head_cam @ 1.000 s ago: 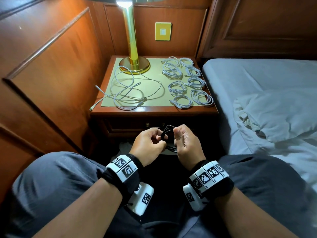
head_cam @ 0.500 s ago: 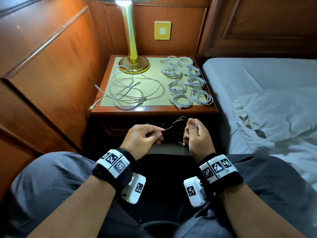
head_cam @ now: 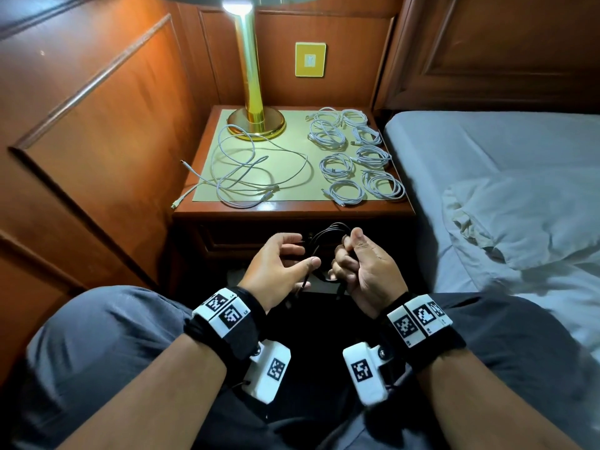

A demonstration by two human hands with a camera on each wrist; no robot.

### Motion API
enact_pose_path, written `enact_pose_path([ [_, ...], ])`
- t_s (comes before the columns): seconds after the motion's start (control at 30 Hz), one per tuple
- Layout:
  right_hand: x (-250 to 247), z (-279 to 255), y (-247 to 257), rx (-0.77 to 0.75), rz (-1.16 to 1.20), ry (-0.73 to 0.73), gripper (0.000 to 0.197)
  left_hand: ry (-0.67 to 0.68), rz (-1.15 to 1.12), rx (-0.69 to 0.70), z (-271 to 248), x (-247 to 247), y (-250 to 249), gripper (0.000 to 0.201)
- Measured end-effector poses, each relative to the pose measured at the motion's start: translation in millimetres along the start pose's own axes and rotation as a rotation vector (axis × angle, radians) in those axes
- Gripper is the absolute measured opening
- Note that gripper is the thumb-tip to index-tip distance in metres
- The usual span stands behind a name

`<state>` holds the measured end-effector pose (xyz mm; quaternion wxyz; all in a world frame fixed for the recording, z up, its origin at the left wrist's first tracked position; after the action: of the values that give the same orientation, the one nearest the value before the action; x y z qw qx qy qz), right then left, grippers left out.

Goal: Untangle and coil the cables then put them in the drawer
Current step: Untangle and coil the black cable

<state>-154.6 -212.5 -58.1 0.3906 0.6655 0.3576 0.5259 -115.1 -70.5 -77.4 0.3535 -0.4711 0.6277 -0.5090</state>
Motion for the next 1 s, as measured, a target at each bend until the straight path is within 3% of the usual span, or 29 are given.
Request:
enact_pose_path([
  [0.1,0.8,-0.4,-1.7,0.019,-0.004,-0.009,0.035,0.105,-0.040,-0.022,-2.6,12.2,-0.5,0.016],
  [0.2,-9.3,1.7,-7.6,0.026,-0.076,-0.074,0.033,0.067,-0.093,0.004,-1.2,6.1,-4.6,0.006],
  [0.33,-30.3,4.9,-2.0,-0.078,-0.607,-0.143,0.021,-0.057,-0.204,0.046,-0.3,-9.2,-12.2,0.007],
  [0.4,-34.1,6.1,-3.3,-0.065,-0.749,-0.134,0.019,-0.116,-0.227,0.072,-0.4,-16.0,-14.6,0.012],
  [0.57,-32.5,6.6,-12.4,0.014,-0.653,-0.124,0.015,-0.123,-0.195,0.118,4.2,-19.5,-14.1,0.014],
  [1.0,-35.5,7.2,-4.4,-0.037,-0.685,-0.121,0.011,-0.068,0.180,0.129,8.3,-15.7,-11.9,0.024],
])
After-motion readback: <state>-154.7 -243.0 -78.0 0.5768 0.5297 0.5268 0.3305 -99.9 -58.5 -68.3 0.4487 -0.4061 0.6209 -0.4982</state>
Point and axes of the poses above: each hand's wrist, its own z-axis towards the middle knuckle, its own x-axis out of the palm, y = z × x, the point moved 10 cm from there along z, towards the middle knuckle, and after that the axes turned 4 degrees about -z, right-handed, at the moved point
